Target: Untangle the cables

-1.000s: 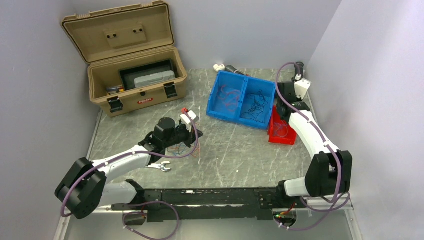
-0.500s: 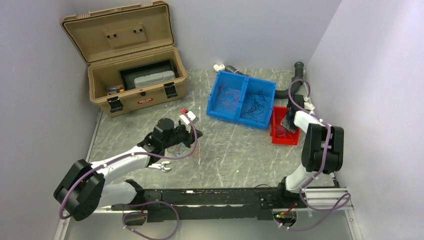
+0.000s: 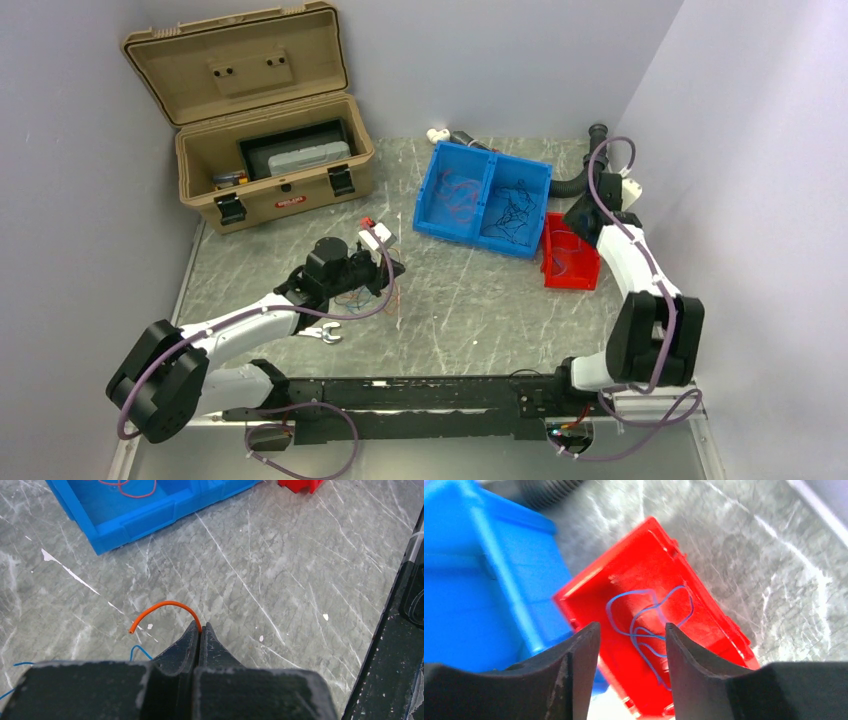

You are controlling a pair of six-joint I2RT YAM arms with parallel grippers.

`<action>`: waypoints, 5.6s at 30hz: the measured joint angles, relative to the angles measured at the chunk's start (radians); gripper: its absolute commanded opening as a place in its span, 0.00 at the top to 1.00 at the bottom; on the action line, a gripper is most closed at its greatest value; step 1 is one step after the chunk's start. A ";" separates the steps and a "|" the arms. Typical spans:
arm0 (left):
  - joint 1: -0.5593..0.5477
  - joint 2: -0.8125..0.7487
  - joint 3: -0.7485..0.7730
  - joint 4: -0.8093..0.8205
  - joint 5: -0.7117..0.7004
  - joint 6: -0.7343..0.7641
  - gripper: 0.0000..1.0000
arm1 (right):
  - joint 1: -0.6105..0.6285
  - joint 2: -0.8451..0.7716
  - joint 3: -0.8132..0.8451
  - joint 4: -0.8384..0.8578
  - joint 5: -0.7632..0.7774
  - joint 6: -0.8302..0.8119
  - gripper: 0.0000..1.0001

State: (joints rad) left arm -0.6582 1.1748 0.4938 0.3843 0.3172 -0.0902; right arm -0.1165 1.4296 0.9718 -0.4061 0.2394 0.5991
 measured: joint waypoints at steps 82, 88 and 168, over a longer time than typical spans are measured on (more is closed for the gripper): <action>-0.023 -0.372 0.010 -0.322 -0.105 -0.188 0.21 | 0.921 -0.220 0.153 0.370 -0.197 -0.054 1.00; -0.021 -0.297 0.020 -0.356 -0.219 -0.219 0.14 | 0.875 -0.218 0.223 0.277 -0.195 -0.058 1.00; 0.275 -0.221 0.035 -0.472 -0.094 -0.340 0.28 | 0.573 0.911 0.965 -0.110 0.057 -0.240 0.93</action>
State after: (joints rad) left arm -0.3836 0.9535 0.5285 -0.0879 0.2234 -0.4305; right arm 0.4564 2.3409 1.9369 -0.5159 0.2962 0.3588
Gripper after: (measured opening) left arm 0.694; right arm 0.043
